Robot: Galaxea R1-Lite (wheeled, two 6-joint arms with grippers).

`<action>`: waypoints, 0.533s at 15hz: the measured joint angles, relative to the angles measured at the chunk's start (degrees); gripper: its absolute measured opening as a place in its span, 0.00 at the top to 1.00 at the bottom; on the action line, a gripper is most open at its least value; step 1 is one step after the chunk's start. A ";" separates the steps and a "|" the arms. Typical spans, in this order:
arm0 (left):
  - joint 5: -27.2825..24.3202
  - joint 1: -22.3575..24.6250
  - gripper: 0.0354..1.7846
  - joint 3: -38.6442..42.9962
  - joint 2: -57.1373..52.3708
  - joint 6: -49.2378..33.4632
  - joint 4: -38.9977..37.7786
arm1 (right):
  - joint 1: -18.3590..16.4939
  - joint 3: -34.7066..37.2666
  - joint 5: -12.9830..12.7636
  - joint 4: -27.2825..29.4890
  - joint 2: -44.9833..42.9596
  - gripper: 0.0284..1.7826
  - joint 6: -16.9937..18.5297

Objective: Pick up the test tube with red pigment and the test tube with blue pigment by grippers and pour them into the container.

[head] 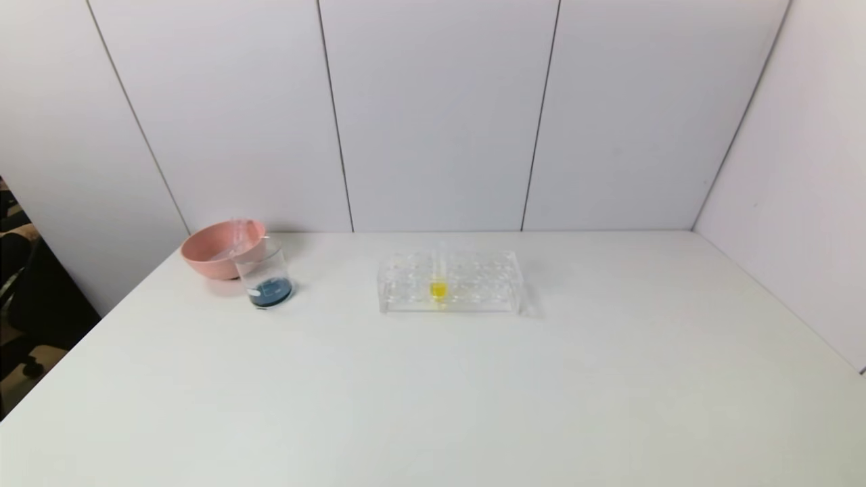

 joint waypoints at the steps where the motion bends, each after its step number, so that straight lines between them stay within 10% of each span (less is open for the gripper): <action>1: 0.23 -0.07 0.01 3.89 -1.40 -1.44 -2.76 | 0.00 0.00 0.00 0.00 0.00 0.00 -0.02; 8: 15.76 -0.13 0.01 14.45 -4.38 -27.09 -12.90 | 0.00 0.00 -0.02 0.00 0.00 0.00 0.00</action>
